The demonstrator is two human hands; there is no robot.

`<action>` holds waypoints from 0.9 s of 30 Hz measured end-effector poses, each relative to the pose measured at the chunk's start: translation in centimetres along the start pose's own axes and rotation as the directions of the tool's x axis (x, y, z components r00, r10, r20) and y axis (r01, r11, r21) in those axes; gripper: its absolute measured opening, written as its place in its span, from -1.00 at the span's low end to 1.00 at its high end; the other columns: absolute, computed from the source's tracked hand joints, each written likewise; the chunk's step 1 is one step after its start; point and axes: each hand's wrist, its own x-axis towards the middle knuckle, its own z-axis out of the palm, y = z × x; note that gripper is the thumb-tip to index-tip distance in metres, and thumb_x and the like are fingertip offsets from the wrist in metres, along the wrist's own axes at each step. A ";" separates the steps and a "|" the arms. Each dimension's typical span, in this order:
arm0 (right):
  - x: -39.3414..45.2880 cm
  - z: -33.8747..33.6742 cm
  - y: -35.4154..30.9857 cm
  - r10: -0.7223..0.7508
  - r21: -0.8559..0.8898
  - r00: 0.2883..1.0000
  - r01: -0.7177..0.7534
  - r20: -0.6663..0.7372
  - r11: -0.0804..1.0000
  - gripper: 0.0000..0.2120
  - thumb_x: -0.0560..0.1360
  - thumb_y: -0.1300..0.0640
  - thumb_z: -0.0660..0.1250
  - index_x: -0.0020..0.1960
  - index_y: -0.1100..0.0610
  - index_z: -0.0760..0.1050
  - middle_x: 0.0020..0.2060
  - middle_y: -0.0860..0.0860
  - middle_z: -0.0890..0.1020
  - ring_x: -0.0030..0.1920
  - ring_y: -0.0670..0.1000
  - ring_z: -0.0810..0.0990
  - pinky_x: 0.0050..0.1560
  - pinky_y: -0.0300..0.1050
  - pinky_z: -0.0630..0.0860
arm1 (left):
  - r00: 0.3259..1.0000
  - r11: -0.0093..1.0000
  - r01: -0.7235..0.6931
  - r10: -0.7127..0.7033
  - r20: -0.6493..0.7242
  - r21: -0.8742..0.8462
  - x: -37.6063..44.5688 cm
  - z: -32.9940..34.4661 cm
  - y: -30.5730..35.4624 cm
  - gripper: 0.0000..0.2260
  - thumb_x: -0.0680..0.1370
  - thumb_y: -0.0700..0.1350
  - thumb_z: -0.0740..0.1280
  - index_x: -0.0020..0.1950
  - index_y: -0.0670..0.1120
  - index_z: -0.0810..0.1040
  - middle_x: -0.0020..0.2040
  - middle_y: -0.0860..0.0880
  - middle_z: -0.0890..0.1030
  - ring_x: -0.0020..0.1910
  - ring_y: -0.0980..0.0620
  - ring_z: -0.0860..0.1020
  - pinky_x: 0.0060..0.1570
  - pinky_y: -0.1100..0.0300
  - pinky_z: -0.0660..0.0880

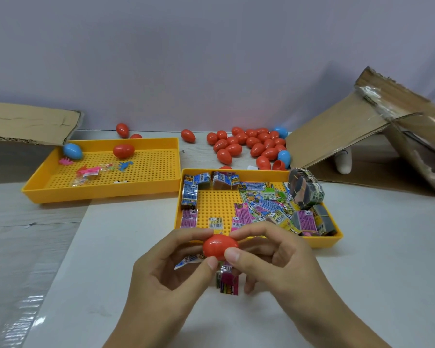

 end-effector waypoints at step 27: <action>0.0 -0.3 -0.3 0.019 0.024 1.000 -0.018 -0.021 1.000 -0.88 0.39 0.01 0.52 -0.08 -0.06 0.67 -0.32 0.14 0.71 -0.35 0.01 0.65 -0.35 -0.20 0.55 | 0.998 0.999 -0.051 0.050 0.026 0.013 0.1 0.0 -0.1 -0.64 0.34 -0.05 0.53 0.12 0.14 0.69 0.06 -0.05 0.65 0.06 -0.10 0.67 0.00 0.17 0.64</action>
